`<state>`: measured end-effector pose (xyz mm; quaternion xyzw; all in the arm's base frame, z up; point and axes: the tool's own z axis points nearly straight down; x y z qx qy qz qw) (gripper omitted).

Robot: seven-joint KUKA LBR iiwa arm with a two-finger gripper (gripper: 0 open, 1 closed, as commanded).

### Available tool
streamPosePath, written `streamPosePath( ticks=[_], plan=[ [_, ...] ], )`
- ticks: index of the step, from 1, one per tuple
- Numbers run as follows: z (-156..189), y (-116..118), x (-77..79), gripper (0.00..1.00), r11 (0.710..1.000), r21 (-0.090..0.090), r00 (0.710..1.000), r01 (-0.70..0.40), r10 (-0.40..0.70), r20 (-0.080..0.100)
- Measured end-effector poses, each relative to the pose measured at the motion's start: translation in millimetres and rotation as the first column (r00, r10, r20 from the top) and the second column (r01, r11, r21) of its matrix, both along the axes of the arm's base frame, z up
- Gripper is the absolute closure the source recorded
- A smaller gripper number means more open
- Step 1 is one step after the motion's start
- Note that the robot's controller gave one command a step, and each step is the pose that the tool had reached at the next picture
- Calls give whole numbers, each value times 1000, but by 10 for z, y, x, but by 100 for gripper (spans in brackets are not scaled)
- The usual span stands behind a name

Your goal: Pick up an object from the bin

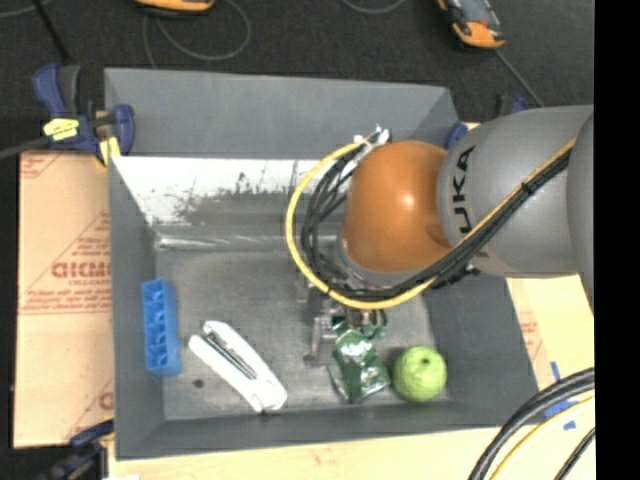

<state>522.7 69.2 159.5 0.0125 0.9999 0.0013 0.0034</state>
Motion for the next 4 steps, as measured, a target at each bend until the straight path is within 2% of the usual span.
streamPosePath(
  ticks=[1, 2, 3, 4],
  plan=[
    [-109, -111, -24, 0, 1000, -1, 1000, 8, -8, -4],
    [-195, -83, -62, 0, 997, -5, 997, -75, 75, -6],
    [-212, -383, -203, 0, 987, 0, 987, -162, 162, -4],
    [-232, -647, 114, 0, 999, -4, 999, -51, 51, -6]
  ],
)
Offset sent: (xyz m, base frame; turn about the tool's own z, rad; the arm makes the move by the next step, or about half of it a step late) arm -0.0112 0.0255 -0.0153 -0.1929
